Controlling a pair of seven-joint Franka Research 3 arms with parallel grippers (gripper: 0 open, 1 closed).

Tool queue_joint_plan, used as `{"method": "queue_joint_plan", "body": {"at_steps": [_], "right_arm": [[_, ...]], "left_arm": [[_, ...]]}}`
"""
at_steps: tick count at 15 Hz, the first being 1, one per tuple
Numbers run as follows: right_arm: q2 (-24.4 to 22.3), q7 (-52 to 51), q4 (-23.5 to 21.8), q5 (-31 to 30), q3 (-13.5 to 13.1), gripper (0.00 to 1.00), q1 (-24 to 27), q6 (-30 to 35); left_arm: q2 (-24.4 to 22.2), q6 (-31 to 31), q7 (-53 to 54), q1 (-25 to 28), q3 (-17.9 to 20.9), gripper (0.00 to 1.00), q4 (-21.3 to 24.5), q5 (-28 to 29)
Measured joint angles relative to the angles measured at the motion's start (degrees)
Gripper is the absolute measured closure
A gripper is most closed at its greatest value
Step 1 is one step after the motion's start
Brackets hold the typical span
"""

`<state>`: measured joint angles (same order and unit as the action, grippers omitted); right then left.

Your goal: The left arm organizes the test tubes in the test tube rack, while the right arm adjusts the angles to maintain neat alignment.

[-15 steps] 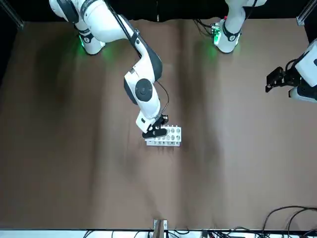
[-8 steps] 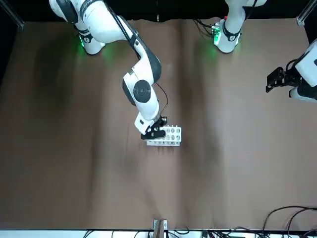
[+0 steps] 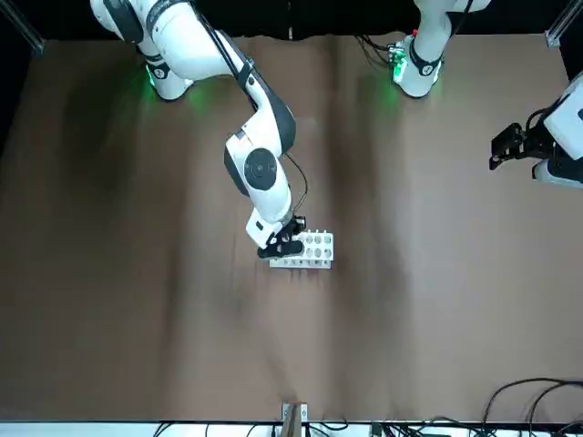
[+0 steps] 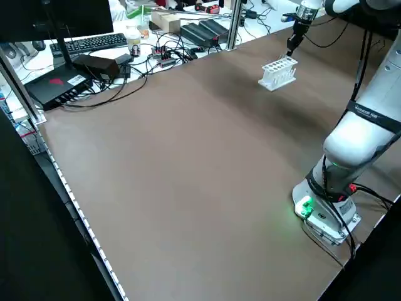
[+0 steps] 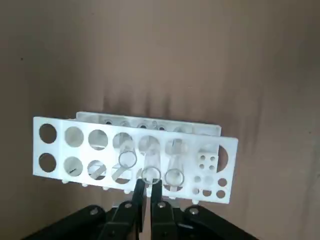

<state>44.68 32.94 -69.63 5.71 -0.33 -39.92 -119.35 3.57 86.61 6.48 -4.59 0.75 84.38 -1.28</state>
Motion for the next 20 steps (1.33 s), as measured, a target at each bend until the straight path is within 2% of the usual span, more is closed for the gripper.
{"method": "queue_joint_plan", "body": {"at_steps": [3,20], "right_arm": [[0.15,-0.01,-0.05,-1.45,0.0,0.89,0.0,0.0],[0.19,0.02,0.06,-1.54,-0.02,0.89,0.12,-1.97]], "left_arm": [[0.0,0.0,0.0,0.01,0.0,0.0,0.0,0.0],[0.0,0.0,0.07,-0.16,-0.1,0.0,0.07,0.0]]}}
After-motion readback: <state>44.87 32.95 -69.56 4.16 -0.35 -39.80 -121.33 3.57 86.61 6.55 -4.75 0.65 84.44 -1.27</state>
